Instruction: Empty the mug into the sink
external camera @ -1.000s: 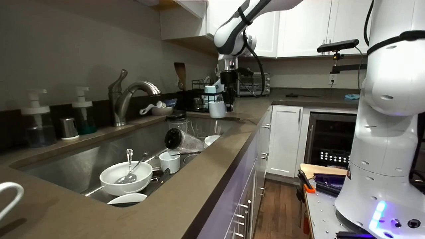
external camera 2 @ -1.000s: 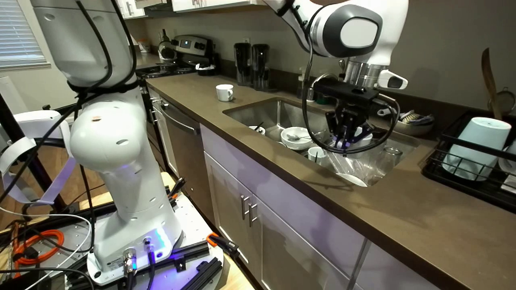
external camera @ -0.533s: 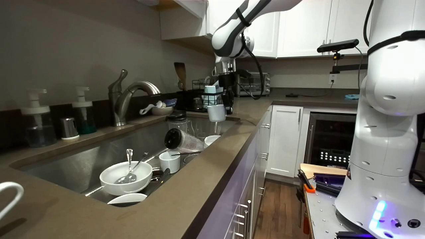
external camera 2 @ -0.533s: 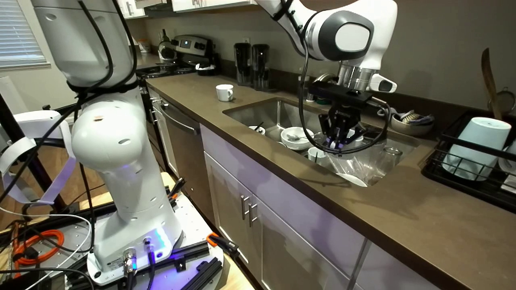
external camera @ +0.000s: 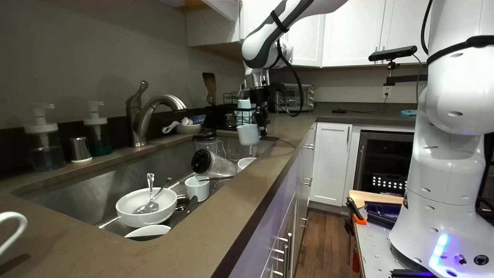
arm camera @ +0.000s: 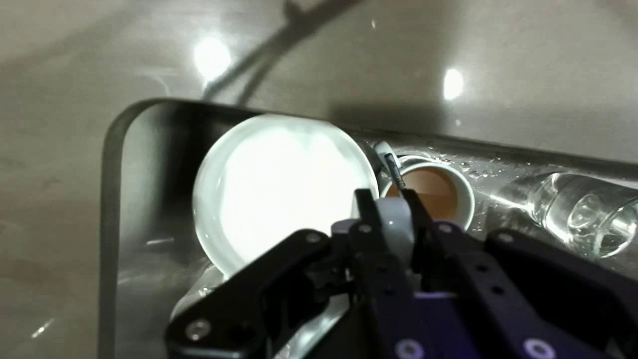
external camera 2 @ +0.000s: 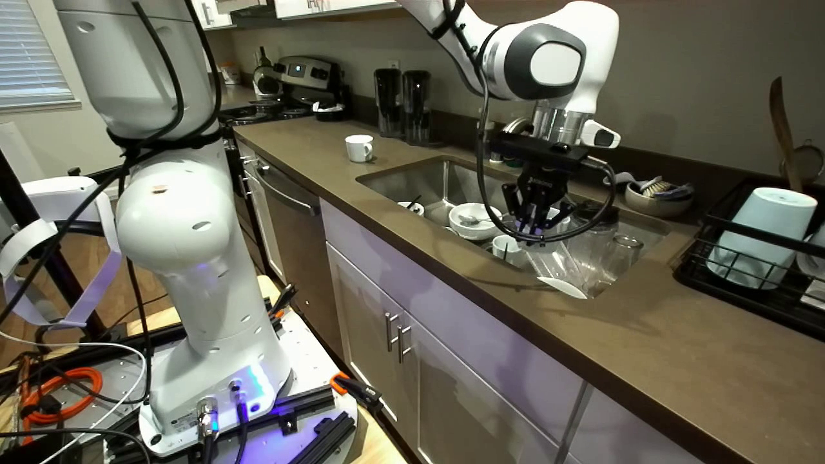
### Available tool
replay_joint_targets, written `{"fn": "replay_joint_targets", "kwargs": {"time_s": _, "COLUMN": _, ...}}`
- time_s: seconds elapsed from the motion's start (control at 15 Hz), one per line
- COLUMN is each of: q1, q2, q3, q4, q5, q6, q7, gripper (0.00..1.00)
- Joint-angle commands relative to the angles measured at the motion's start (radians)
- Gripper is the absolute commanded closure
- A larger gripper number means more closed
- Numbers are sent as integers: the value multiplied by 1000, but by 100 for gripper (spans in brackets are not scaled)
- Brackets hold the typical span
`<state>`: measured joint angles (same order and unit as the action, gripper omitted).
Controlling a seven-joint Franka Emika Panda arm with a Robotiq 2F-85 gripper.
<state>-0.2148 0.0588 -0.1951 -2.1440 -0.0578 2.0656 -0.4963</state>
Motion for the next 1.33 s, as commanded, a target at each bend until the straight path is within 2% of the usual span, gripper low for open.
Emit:
{"fn": "replay_joint_targets", "kwargs": {"time_s": 0.0, "q1": 39, "q2": -34, "q3": 38, "q4": -15, "q5": -89, "q6": 7, "q7": -56, "gripper": 95}}
{"fn": "replay_joint_targets", "kwargs": {"time_s": 0.27, "q1": 91, "q2": -34, "q3": 81, "q4": -6, "q5": -241, "q6": -11, "q7": -48, "gripper": 95}}
{"fn": "replay_joint_targets", "kwargs": {"time_s": 0.53, "q1": 133, "q2": -34, "q3": 111, "q4": -8, "q5": -448, "q6": -16, "q7": -11, "gripper": 95}}
{"fn": "replay_joint_targets", "kwargs": {"time_s": 0.93, "q1": 183, "q2": -60, "q3": 147, "q4": -63, "q5": -817, "q6": -15, "q7": 127, "gripper": 95}}
{"fn": "replay_joint_targets", "kwargs": {"time_s": 1.27, "q1": 217, "q2": -81, "q3": 183, "q4": -137, "q5": -1110, "q6": -69, "q7": 257, "gripper": 95}}
